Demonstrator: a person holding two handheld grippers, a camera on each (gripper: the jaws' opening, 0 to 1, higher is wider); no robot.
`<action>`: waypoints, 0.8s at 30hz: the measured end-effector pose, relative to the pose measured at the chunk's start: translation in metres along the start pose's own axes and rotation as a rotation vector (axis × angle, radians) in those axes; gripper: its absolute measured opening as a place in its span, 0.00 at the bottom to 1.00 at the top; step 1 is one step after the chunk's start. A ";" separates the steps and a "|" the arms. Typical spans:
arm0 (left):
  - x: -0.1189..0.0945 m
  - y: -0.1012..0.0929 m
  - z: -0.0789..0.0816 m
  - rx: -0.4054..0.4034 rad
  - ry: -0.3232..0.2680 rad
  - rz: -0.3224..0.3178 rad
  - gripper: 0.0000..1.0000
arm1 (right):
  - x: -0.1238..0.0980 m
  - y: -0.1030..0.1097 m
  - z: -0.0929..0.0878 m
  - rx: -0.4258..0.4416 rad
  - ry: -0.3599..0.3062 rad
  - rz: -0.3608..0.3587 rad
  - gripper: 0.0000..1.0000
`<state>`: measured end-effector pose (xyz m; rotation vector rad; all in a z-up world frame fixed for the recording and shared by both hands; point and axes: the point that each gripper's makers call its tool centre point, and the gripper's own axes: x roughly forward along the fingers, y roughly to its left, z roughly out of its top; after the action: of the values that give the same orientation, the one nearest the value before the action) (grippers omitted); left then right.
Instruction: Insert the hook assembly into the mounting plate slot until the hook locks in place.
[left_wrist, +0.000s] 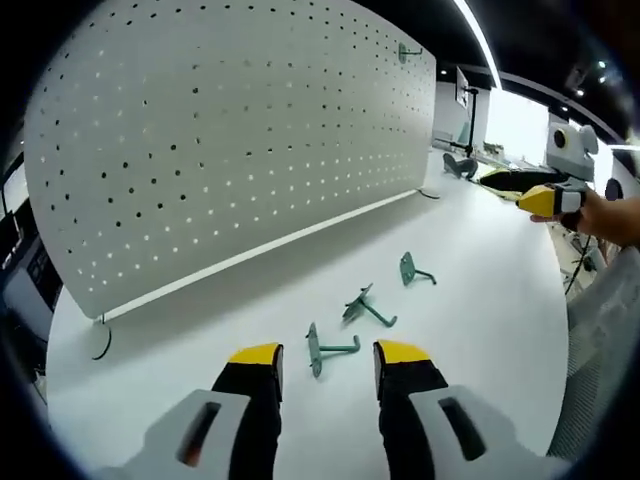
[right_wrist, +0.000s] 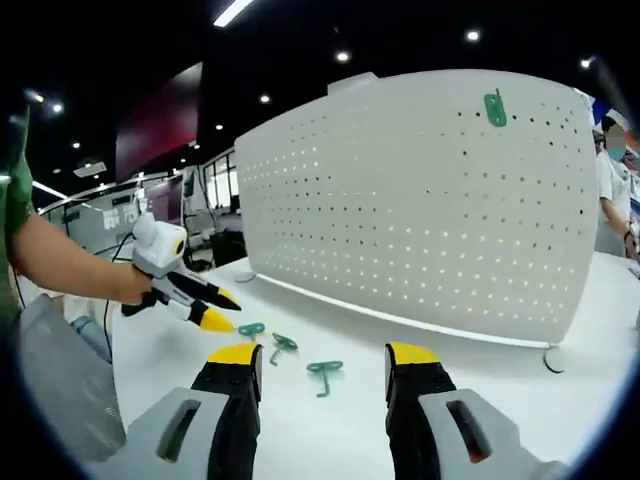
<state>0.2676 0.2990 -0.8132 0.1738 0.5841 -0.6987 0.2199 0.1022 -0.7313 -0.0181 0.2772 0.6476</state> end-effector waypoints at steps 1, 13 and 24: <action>0.001 0.000 -0.001 0.001 0.003 0.002 0.36 | 0.000 0.000 -0.001 0.002 -0.001 0.001 0.50; 0.010 0.006 -0.008 0.041 0.035 0.015 0.23 | 0.003 0.005 -0.002 0.014 0.004 0.018 0.50; 0.014 0.007 -0.011 0.065 0.046 0.023 0.11 | 0.004 0.005 -0.003 0.019 0.005 0.019 0.50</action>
<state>0.2759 0.3003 -0.8301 0.2573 0.6028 -0.6934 0.2192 0.1080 -0.7346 0.0007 0.2888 0.6637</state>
